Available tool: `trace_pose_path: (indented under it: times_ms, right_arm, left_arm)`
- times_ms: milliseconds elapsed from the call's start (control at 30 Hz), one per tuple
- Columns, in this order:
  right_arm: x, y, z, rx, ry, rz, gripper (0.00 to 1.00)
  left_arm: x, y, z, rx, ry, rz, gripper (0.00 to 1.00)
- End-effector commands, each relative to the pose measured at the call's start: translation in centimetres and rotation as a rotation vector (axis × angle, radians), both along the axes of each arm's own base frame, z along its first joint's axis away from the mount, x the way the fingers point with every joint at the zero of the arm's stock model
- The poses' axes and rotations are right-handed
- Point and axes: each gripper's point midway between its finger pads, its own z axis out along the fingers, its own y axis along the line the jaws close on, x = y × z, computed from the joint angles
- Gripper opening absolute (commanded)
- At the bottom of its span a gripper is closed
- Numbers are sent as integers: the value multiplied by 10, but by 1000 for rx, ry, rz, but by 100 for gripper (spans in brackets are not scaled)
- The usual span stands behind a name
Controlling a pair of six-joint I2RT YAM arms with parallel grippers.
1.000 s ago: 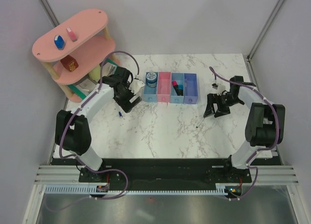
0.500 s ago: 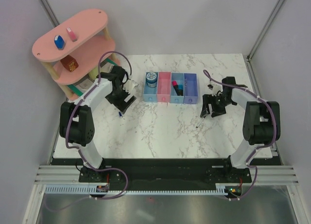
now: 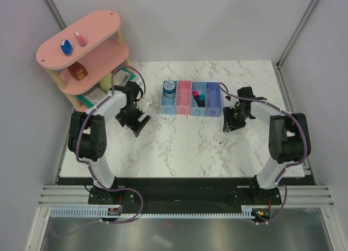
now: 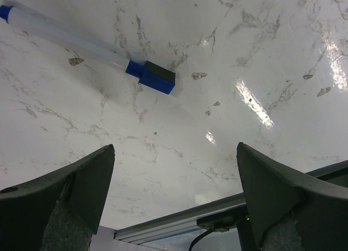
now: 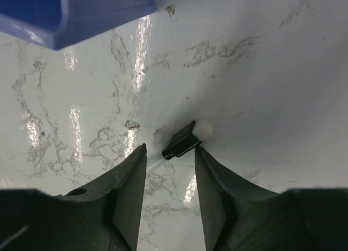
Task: Sort the stationery into containers
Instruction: Pick up the pen from the center of the board.
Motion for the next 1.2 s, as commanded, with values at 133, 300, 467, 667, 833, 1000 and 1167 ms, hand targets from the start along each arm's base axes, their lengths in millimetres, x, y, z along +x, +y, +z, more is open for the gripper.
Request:
trace_pose_path:
  times_ms: [133, 300, 467, 667, 833, 1000, 1167]
  right_arm:
    - [3, 1, -10, -46, -15, 6, 34]
    - [3, 2, -9, -45, -16, 8, 26]
    - [3, 3, -7, -41, -23, 9, 21]
    - [3, 5, -3, -29, -34, 14, 20]
    - [2, 7, -2, -17, -35, 16, 18]
    - [3, 9, -1, -9, -39, 22, 18]
    - [3, 8, -2, -11, -38, 23, 16]
  left_arm:
    - [6, -7, -21, -21, 63, 96, 100]
    - [18, -15, -29, -39, 81, 140, 100]
    - [24, -17, -33, -37, 85, 157, 100]
    - [26, -13, -41, -7, 93, 158, 100]
    - [31, -8, -50, 22, 73, 161, 100]
    - [34, -1, -60, 62, 63, 163, 92]
    - [33, 1, -64, 77, 68, 156, 58]
